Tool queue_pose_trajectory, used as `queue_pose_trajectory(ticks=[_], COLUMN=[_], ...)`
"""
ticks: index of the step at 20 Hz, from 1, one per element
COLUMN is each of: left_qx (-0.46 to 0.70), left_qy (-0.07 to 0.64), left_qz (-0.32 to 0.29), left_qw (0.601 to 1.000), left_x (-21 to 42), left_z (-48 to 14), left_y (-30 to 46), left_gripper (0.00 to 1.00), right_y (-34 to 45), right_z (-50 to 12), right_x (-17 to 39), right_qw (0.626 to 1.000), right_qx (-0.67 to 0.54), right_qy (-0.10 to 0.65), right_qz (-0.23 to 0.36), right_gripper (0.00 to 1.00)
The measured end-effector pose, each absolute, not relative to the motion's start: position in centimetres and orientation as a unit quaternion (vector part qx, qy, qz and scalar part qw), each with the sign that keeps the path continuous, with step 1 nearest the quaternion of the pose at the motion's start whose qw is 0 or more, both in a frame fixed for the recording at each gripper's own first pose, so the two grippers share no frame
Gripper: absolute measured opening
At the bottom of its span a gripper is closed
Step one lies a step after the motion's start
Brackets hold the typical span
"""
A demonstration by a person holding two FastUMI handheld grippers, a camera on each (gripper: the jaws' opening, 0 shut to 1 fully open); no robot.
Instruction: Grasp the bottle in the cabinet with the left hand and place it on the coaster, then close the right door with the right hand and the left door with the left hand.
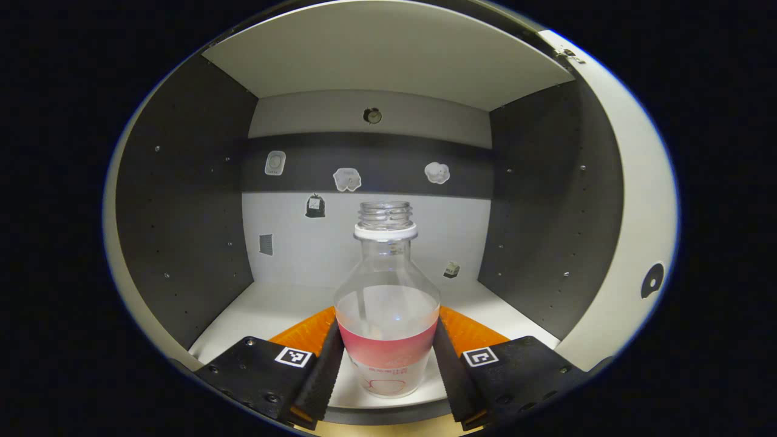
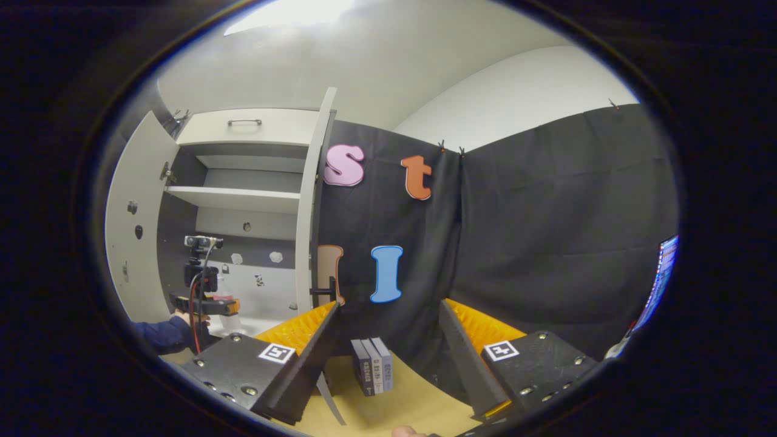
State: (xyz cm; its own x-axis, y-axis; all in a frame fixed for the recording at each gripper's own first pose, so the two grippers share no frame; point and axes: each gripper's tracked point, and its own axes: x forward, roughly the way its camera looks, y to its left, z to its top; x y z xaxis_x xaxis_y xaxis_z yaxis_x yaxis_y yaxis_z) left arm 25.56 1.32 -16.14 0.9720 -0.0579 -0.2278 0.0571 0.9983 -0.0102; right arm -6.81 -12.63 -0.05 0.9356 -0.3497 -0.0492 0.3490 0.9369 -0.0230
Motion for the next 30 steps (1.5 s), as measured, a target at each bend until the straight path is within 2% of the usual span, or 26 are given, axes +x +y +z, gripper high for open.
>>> queue_pose_trajectory(ticks=[3, 8, 14, 22, 30], left_qx=[0.001, 0.010, -0.021, -0.072, -0.093], left_qy=[0.096, 0.111, 0.195, 0.319, 0.391], left_qz=[-0.063, -0.150, -0.218, -0.203, -0.173], left_qw=[0.993, 0.982, 0.956, 0.923, 0.899], left_x=[21.4, 12.9, 2.7, -5.9, -9.3], left_z=[-15.2, -17.4, -24.8, -35.8, -43.1], left_y=[0.6, -1.5, -3.3, -2.7, -3.8], left_gripper=[0.75, 0.75, 0.75, 0.76, 0.76], right_y=[-12.1, -11.0, -10.4, -10.9, -11.5], right_z=[0.4, 0.9, 0.8, 0.0, -0.2], right_x=[-6.9, -7.1, -7.4, -8.2, -8.9], right_qw=[0.987, 0.991, 0.994, 0.994, 0.993], right_qx=[0.003, 0.011, 0.020, 0.016, 0.011], right_qy=[0.020, 0.011, 0.009, 0.016, 0.023], right_qz=[-0.162, -0.131, -0.109, -0.109, -0.116], right_gripper=[0.97, 0.96, 0.96, 0.96, 0.96])
